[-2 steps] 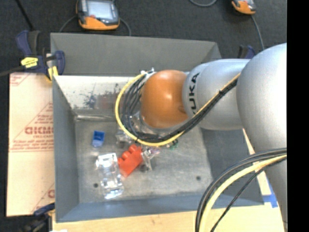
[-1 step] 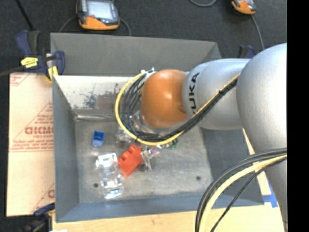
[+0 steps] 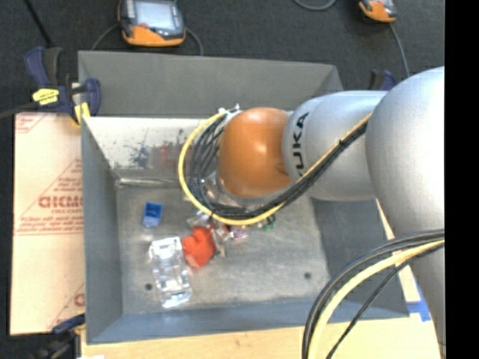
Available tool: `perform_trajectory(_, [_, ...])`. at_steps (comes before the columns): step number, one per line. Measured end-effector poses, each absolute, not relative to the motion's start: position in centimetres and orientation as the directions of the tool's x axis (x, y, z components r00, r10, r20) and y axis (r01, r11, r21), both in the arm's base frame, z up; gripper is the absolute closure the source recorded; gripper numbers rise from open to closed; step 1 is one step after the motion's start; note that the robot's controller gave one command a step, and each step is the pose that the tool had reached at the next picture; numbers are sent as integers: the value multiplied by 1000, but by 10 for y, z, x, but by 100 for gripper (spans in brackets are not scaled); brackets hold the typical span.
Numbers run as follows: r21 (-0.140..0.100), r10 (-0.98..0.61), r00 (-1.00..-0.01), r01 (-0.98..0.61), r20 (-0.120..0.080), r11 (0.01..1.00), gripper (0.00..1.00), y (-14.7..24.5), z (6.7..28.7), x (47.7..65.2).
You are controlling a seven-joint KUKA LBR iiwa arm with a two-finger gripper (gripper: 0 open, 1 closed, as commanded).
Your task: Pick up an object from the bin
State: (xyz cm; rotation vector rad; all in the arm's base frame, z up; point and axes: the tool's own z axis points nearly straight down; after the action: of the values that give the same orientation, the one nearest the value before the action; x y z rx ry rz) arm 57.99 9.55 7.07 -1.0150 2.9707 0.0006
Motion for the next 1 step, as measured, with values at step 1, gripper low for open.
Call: perform_trajectory(1, [0,-607,-795,-607,-7,795,100,96,77,581])
